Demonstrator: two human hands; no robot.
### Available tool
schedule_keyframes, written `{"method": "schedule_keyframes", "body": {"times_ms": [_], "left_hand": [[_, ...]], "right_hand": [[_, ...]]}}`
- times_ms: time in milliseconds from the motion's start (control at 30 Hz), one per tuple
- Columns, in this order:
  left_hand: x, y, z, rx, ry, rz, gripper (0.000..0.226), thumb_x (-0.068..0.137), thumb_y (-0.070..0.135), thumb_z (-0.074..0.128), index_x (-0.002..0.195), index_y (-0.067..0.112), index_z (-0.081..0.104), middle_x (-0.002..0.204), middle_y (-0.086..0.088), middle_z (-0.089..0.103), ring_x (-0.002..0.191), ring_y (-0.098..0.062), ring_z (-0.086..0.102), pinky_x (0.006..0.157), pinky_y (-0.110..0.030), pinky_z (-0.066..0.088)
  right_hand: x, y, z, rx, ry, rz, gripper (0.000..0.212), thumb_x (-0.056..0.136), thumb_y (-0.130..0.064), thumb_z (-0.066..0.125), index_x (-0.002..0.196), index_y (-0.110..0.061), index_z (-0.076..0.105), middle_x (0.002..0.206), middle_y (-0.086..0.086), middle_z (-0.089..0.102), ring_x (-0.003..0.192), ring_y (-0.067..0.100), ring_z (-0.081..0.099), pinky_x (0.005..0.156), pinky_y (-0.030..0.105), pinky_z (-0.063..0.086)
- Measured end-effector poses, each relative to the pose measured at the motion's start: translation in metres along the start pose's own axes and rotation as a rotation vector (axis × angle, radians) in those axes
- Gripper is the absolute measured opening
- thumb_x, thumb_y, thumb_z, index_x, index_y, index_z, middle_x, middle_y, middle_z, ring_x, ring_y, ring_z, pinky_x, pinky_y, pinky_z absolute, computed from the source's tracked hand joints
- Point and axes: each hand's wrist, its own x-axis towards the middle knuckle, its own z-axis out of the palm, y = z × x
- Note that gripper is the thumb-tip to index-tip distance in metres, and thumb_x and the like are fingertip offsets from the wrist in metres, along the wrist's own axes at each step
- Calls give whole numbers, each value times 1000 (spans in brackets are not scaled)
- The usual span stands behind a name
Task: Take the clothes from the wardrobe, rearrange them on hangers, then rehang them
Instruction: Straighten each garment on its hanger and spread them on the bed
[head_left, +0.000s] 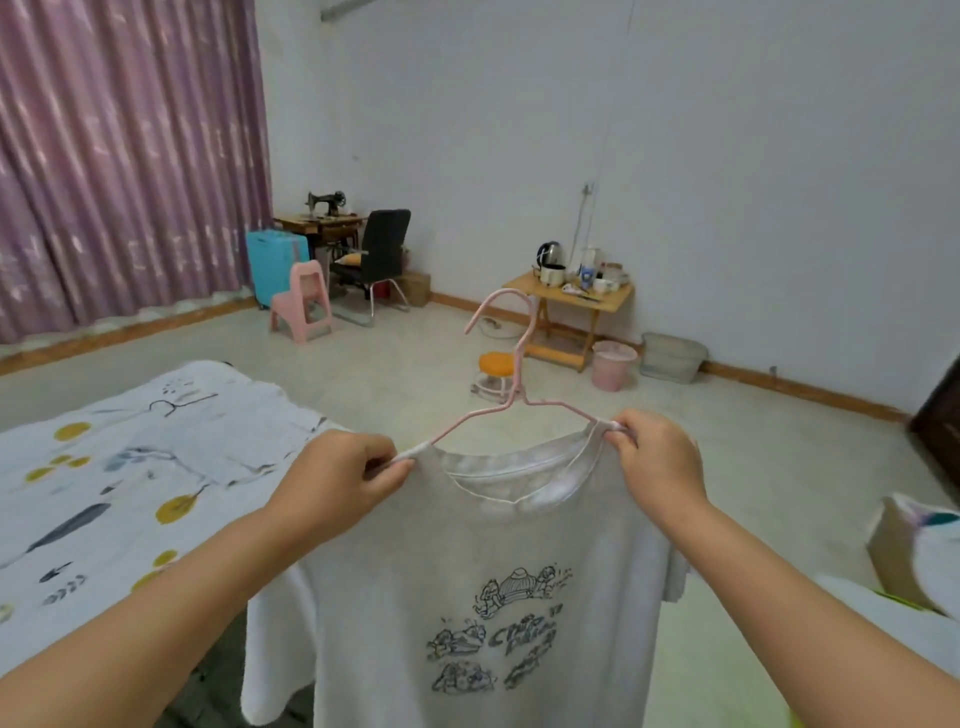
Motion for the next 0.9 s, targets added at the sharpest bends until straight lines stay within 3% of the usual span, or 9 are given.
{"method": "schedule_keyframes", "body": {"times_ms": [433, 633, 767, 900], "left_hand": [[166, 42, 149, -113, -120, -7, 49, 90, 26, 57, 51, 22, 29, 46, 3, 27, 44, -11, 26, 47, -21, 21], [235, 67, 229, -162, -18, -132, 44, 90, 27, 58, 52, 14, 39, 45, 4, 28, 44, -10, 26, 48, -24, 21], [266, 81, 280, -216, 31, -189, 44, 88, 26, 60, 52, 7, 43, 45, 5, 28, 44, -9, 26, 48, -23, 23], [289, 79, 322, -367, 60, -317, 46, 88, 26, 59, 50, 10, 40, 43, 7, 29, 45, -9, 32, 46, -19, 25]], "right_hand": [[168, 147, 66, -44, 7, 108, 12, 90, -15, 55, 85, -11, 65, 92, 14, 65, 95, 35, 52, 78, 39, 38], [266, 209, 93, 33, -19, 50, 17, 91, -11, 52, 92, -5, 68, 96, 19, 65, 99, 37, 50, 78, 43, 43], [317, 237, 116, 9, -71, 17, 22, 94, -12, 46, 104, -7, 65, 115, 15, 60, 116, 34, 42, 95, 40, 35], [352, 249, 146, 25, -89, 77, 37, 95, -13, 43, 132, -8, 49, 150, 16, 32, 141, 32, 20, 116, 41, 17]]}}
